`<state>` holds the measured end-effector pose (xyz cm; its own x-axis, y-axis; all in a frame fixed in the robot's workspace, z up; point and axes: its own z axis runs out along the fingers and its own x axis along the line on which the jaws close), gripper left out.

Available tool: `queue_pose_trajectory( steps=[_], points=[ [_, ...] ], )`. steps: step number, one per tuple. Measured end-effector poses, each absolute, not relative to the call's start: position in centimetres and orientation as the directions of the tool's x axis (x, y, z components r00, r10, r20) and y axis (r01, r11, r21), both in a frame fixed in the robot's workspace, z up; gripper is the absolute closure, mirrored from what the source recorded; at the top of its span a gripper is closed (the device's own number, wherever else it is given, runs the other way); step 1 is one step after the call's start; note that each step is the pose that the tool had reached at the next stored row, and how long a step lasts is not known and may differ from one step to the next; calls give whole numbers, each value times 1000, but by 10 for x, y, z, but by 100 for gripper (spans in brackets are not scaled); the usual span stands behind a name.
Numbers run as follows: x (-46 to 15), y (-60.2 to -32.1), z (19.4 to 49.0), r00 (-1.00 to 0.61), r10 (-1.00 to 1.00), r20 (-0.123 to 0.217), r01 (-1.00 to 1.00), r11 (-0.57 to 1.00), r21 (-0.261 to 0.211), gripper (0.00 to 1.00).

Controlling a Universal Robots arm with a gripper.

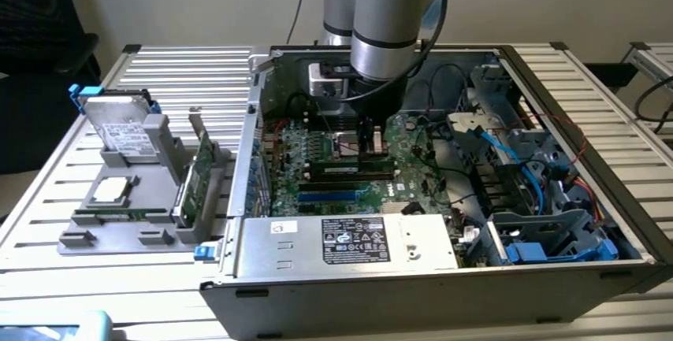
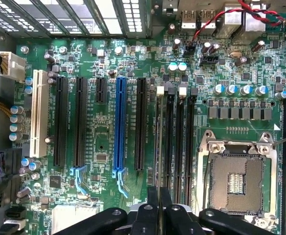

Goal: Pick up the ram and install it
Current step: 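Insert the ram into the slot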

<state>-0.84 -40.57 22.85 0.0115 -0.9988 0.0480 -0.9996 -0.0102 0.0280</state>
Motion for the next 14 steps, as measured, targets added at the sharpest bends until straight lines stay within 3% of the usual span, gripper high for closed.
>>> queue_pose_trajectory(
  steps=[14],
  points=[
    [-8,-404,229,11,-999,51,-1000,-10,28,87]
  ],
)
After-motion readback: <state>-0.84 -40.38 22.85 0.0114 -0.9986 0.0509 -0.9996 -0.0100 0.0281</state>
